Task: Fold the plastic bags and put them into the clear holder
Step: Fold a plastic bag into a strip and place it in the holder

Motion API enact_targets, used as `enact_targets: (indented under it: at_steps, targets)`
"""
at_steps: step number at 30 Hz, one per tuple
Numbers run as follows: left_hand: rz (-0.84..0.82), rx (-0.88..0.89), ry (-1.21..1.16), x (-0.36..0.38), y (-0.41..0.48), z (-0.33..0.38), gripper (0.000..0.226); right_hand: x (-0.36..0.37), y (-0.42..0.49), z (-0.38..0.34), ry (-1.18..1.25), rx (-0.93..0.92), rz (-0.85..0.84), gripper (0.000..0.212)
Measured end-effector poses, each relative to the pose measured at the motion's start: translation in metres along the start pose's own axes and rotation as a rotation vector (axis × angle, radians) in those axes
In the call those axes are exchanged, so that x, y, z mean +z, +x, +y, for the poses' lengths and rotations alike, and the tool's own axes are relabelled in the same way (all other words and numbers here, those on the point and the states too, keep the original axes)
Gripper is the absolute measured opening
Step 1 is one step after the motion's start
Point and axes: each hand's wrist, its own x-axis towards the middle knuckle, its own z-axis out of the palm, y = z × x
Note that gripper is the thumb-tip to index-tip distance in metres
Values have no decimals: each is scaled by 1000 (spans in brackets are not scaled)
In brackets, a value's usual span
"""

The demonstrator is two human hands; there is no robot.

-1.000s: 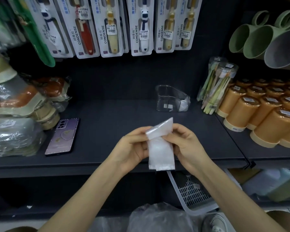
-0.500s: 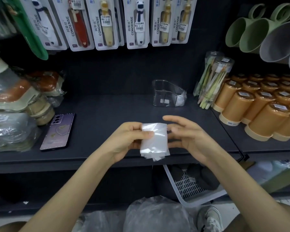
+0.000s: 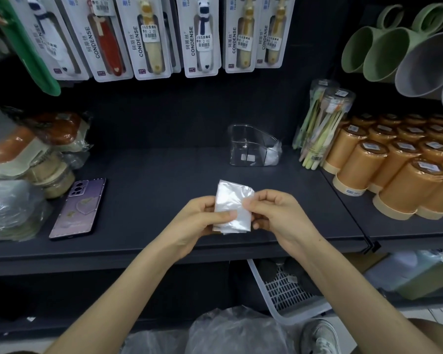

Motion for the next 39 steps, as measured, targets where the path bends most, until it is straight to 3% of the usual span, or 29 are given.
enact_targets:
  at_steps: [3, 7, 10, 15, 17, 20, 22, 25, 27, 31, 33, 36, 39]
  targets:
    - [69, 5, 47, 2, 7, -5, 28, 0, 4, 3, 43, -32, 60, 9]
    - [84, 78, 148, 3, 18, -4, 16, -10, 9, -2, -129, -87, 60, 18]
    - [69, 105, 237, 4, 30, -1, 13, -17, 18, -7, -147, -154, 41, 11]
    - [54, 138, 304, -1, 50, 3, 4, -27, 40, -10, -73, -191, 197, 20]
    - [87, 157, 288, -3, 60, 4, 3, -31, 47, -10, -63, -156, 167, 16]
    - [135, 186, 272, -3, 80, 2, 5, -36, 57, -7, -74, -60, -8, 41]
    - [151, 191, 267, -1, 92, 1, 5, -38, 64, -3, -121, -66, -12, 28]
    - [94, 161, 295, 1, 108, 1, 4, -42, 77, 1, -101, -88, 175, 8]
    - [109, 175, 311, -2, 123, 3, 13, -48, 85, -1, -101, -81, 255, 10]
    - [408, 317, 560, -19, 169, 15, 53, -72, 99, -11, -149, -70, 400, 10]
    - [375, 261, 619, -27, 193, 23, 84, -83, 106, -15, -160, -62, 455, 7]
    - [238, 123, 522, -30, 221, 30, 123, -94, 114, -18, -156, -45, 503, 10]
    - [199, 80, 439, -29, 237, 30, 123, -103, 118, -18, -152, -16, 518, 20]
